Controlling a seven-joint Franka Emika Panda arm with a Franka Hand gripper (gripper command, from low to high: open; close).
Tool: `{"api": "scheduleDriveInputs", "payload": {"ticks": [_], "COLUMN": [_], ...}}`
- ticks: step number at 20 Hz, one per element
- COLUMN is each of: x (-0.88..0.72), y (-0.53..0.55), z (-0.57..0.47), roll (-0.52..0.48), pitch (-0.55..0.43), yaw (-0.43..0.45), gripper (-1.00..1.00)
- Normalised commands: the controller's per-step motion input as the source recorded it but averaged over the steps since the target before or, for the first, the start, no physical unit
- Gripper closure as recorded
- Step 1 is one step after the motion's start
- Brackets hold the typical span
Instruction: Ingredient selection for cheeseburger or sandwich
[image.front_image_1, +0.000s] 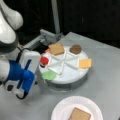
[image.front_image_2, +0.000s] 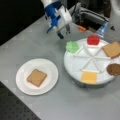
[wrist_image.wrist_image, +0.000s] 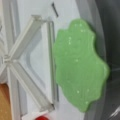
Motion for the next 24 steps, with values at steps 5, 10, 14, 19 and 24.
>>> {"api": "scheduleDriveInputs", "payload": {"ticks": [5,10,14,19,24], "x": [0.25,0.25,0.21,0.17,0.21], "y": [-0.44,-0.42,-0.33,-0.23,-0.16], "z": [-0.2,-0.19,-0.14,-0.11,-0.17], "roll": [0.571,0.455,0.374,0.362,0.33], "pitch": [-0.157,-0.163,-0.123,-0.113,-0.12], "yaw": [0.249,0.219,0.18,0.149,0.094], "gripper": [-1.0,-1.0,-1.0,-1.0,-1.0]}}
